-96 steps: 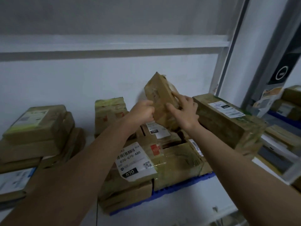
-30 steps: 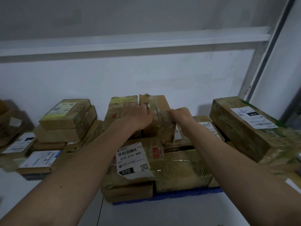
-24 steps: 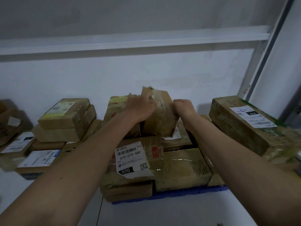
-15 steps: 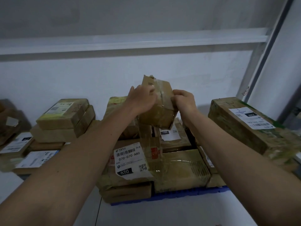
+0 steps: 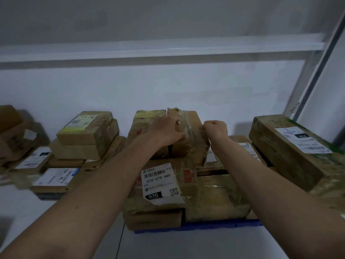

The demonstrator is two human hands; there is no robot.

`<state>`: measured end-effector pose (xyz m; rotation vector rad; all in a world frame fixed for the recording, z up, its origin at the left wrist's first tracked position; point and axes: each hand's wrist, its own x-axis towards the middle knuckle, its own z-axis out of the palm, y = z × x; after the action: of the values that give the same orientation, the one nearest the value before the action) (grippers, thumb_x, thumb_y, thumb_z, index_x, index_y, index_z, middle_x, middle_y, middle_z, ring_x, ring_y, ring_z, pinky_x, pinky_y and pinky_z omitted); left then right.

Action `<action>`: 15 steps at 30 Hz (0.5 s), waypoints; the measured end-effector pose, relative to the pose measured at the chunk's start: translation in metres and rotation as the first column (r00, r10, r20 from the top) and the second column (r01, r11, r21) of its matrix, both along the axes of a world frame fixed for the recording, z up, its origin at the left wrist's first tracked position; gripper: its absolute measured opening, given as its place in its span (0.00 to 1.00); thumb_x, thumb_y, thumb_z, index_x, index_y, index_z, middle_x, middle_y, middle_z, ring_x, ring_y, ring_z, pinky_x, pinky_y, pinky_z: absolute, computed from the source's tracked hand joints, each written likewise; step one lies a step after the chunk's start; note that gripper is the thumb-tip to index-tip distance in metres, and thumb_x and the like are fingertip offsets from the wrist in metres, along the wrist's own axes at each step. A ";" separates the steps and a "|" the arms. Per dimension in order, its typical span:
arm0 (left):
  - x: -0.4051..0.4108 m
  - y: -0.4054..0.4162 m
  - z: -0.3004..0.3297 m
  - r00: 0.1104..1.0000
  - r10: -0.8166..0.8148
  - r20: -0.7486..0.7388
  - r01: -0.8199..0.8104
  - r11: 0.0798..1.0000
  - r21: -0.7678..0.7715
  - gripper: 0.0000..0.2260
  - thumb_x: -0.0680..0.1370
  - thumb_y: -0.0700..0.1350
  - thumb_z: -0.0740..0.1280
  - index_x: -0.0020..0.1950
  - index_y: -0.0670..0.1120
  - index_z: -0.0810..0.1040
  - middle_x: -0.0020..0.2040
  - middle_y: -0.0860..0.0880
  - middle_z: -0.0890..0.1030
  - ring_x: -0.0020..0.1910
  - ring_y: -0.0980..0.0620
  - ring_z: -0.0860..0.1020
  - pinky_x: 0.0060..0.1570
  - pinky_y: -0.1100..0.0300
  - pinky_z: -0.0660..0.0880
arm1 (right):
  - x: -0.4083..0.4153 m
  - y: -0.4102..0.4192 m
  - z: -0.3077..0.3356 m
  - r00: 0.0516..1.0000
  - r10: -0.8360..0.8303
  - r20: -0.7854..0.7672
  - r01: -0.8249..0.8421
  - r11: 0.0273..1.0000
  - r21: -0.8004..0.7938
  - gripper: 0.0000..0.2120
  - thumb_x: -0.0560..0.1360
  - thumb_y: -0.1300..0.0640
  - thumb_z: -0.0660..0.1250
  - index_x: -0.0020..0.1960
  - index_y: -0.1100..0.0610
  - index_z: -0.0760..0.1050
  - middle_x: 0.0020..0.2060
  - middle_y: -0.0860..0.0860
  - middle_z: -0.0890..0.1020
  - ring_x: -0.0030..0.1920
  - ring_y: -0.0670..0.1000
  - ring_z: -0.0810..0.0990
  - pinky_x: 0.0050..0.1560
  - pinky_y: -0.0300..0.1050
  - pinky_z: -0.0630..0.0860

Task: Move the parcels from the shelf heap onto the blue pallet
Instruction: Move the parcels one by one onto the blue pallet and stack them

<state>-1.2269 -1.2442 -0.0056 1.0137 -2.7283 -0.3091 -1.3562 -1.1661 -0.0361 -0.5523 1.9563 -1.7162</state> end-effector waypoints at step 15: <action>0.021 -0.031 -0.011 0.887 0.427 0.174 -0.448 0.889 0.098 0.46 0.68 0.76 0.57 0.77 0.49 0.58 0.77 0.41 0.53 0.74 0.34 0.56 0.68 0.38 0.60 | 0.008 -0.001 -0.009 0.949 0.177 0.261 -0.176 0.984 -0.025 0.15 0.74 0.57 0.63 0.61 0.55 0.74 0.53 0.57 0.80 0.50 0.58 0.80 0.40 0.50 0.81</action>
<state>-1.2057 -1.2755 -0.0163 1.7142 -2.5231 -0.3524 -1.3484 -1.1668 -0.0454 -0.4593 1.6680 -1.5904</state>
